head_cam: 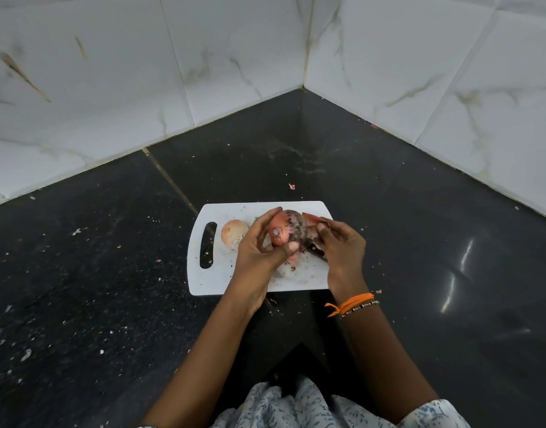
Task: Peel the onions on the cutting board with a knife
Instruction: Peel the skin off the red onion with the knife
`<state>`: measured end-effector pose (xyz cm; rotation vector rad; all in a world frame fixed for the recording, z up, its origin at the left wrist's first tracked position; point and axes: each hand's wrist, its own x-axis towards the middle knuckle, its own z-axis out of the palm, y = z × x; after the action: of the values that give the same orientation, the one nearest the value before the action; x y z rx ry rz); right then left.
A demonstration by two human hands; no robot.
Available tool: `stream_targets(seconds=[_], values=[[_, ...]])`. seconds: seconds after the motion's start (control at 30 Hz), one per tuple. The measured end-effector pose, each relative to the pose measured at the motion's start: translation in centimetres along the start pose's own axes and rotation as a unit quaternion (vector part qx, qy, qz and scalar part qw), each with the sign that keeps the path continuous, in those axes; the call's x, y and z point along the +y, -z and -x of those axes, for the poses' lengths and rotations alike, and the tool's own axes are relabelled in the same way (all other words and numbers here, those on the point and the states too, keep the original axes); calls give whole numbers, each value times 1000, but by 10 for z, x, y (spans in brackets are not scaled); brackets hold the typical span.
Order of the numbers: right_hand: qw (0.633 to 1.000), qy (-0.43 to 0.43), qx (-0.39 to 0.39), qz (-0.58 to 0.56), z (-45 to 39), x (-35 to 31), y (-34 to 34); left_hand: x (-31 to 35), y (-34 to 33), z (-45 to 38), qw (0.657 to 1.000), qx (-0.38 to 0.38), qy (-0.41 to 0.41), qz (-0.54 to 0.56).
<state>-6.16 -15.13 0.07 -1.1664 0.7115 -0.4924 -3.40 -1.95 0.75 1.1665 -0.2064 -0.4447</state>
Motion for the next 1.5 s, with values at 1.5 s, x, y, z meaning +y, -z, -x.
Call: stream_targets(seconds=[1.5], values=[[958,-7,-266,-102,19,-8,21,16,1,-15,972,92,-32,-212]])
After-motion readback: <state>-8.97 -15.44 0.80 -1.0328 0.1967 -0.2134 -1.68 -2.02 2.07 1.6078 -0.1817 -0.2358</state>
